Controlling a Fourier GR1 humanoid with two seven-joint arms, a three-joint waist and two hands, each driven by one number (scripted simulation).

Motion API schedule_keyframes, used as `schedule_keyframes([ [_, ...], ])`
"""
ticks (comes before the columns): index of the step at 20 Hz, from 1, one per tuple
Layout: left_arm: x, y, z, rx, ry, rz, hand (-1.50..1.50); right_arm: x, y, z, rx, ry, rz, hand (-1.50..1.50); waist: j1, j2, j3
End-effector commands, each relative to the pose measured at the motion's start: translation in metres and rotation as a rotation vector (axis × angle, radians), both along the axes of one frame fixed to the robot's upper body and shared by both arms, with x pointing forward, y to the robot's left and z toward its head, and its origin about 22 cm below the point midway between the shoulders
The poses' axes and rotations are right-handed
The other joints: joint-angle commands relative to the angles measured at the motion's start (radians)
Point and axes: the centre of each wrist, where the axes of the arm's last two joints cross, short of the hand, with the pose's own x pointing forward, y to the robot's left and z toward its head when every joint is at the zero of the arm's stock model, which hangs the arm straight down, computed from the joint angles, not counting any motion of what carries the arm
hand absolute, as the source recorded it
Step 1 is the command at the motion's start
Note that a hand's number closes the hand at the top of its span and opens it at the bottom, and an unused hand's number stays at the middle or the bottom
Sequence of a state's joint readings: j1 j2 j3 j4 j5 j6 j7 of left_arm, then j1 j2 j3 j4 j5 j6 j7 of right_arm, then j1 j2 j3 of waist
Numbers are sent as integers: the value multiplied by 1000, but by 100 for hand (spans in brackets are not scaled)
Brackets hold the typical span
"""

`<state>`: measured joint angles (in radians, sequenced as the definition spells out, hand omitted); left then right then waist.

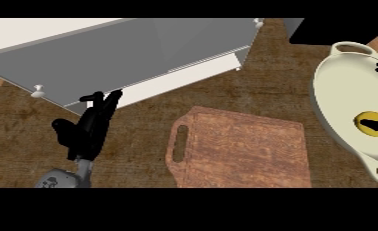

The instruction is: Pick the lemon from the cutting board and place it in the pot

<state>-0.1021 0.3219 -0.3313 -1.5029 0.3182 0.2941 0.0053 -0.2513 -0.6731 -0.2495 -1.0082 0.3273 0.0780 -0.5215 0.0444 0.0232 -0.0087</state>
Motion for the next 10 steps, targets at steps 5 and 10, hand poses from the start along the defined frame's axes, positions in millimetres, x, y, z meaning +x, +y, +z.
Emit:
schedule_keyframes([
  [5,33,28,63,-24,-273,109,0,10,-23,11,336,-76,-37,-150,-23,-22,11],
  [10,27,23,53,-20,-242,96,0,6,-47,16,506,-135,-91,-150,-19,-16,13],
])
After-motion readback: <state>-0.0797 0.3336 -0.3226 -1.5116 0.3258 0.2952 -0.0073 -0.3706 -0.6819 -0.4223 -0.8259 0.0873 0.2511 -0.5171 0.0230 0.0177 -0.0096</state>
